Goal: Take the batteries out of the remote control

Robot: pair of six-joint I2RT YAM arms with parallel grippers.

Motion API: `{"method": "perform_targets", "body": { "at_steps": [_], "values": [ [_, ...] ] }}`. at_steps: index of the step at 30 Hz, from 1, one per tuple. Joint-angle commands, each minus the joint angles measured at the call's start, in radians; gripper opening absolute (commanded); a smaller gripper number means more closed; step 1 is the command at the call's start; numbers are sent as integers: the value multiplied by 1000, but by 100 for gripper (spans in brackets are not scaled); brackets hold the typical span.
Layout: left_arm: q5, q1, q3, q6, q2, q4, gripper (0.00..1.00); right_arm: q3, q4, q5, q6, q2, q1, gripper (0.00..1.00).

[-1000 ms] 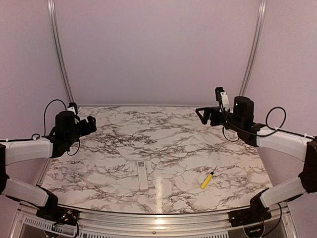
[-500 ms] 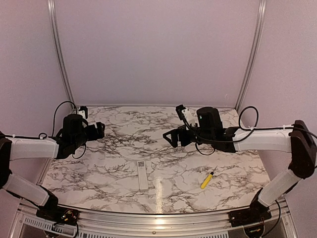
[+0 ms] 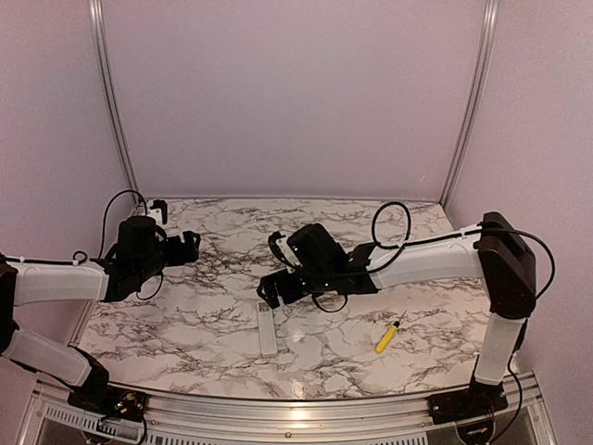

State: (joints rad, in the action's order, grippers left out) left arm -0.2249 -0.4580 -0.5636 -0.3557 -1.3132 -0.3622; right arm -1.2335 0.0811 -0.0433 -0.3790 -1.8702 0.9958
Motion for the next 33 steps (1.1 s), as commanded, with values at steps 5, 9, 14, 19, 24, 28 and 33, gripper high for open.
{"method": "perform_targets", "body": {
  "at_steps": [5, 9, 14, 19, 24, 28, 33],
  "values": [
    [1, -7, 41, 3, 23, -23, 97, -189, 229, -103, -70, -127, 87, 99],
    [-3, -7, 47, 4, 33, -28, 97, -222, 264, -138, -98, -173, 139, 99],
    [-5, -7, 53, 2, 30, -42, 97, -214, 262, -116, -134, -205, 171, 99],
    [-4, -8, 54, 2, 22, -51, 97, -203, 260, -118, -144, -221, 203, 99],
    [-1, -7, 53, 1, 17, -58, 97, -149, 231, -115, -161, -210, 205, 98],
    [2, -7, 50, 1, 11, -61, 97, -108, 206, -118, -164, -194, 206, 90],
    [2, -7, 46, 4, 1, -61, 97, -75, 199, -126, -131, -182, 205, 83]
  ]
}}
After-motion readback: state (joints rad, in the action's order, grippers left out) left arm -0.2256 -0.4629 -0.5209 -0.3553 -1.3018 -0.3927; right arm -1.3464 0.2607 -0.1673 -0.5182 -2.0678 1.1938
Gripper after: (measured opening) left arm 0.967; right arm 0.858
